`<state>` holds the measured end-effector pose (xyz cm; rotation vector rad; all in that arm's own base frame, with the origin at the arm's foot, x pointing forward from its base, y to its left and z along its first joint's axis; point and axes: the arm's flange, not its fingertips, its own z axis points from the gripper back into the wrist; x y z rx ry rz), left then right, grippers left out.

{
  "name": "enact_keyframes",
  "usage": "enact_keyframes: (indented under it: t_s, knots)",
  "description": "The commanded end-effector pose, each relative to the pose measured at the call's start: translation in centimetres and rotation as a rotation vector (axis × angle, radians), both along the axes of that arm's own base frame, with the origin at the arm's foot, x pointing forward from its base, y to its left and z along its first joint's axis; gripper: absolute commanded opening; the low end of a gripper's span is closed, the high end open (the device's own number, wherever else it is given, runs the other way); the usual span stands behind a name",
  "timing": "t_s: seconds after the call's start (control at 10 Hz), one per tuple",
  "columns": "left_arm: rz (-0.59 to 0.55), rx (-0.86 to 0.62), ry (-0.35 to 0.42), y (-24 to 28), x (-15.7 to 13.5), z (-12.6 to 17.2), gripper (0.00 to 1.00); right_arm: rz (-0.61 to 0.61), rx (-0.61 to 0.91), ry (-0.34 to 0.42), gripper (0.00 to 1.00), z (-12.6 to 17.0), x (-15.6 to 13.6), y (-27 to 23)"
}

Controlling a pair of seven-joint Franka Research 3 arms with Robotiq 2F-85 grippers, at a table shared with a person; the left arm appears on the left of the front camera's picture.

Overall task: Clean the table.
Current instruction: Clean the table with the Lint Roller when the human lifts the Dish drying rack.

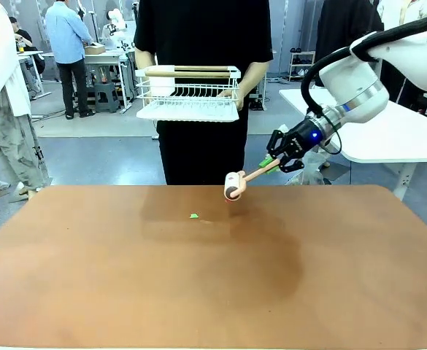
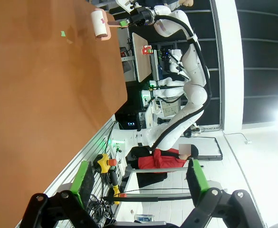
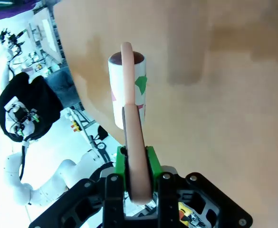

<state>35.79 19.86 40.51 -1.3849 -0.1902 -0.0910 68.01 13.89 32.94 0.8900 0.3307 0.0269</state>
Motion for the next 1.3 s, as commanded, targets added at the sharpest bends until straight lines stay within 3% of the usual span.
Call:
enact_keyframes:
  t_s: [0.0, 0.7, 1.2]
  knots:
    - [0.000, -0.002, -0.003, 0.2, -0.2, 0.1, 1.00, 0.037, -0.052, -0.033, 0.22, -1.2, -2.3, 0.5]
    - [0.000, -0.002, -0.003, 0.2, -0.2, 0.1, 1.00, 0.012, -0.088, -0.069, 0.22, -6.5, -1.2, 2.1]
    - [0.000, -0.002, -0.003, 0.2, -0.2, 0.1, 1.00, 0.076, -0.085, 0.000, 0.22, -9.3, -1.5, 7.8]
